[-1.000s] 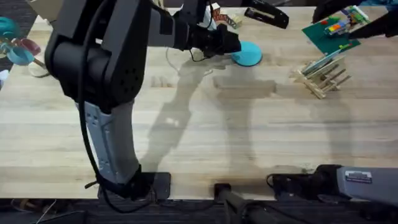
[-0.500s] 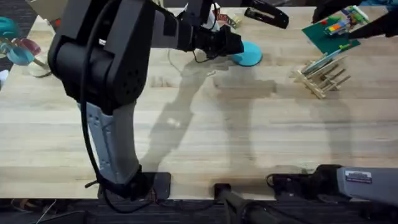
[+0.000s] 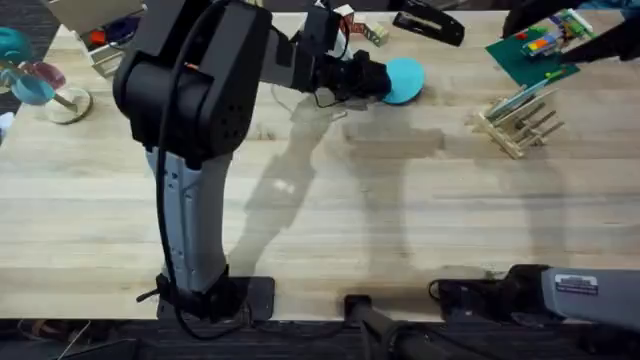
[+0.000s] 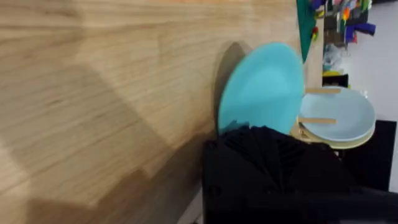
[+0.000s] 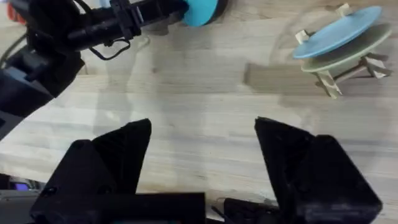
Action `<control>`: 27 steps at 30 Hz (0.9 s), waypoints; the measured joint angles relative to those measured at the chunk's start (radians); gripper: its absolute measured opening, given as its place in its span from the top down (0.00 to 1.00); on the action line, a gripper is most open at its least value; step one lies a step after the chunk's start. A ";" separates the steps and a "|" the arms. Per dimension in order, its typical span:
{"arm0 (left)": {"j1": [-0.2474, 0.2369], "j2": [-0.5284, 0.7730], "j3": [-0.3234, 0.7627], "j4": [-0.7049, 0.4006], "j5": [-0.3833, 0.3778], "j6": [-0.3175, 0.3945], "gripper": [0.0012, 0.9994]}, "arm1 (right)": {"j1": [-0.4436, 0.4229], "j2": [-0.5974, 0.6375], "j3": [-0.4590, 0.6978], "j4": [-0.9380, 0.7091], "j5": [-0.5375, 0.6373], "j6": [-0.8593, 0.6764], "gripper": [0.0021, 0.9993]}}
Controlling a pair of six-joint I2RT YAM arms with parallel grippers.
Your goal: Pick up the plates from the table one by one and place each into a slot on the dish rack.
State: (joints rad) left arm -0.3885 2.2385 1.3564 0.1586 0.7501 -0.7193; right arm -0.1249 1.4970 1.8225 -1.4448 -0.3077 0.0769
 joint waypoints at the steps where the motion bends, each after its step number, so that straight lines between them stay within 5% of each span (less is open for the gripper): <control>1: 0.000 0.001 0.001 0.001 0.002 -0.001 0.96 | 0.000 0.000 0.000 0.000 0.000 0.000 0.00; 27: -0.002 0.003 0.013 -0.025 -0.013 -0.011 0.96 | 0.000 0.085 0.000 0.026 0.000 -0.063 0.00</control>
State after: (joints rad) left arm -0.3904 2.2414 1.3697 0.1333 0.7368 -0.7300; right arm -0.1249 1.5819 1.8222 -1.4188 -0.3077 0.0141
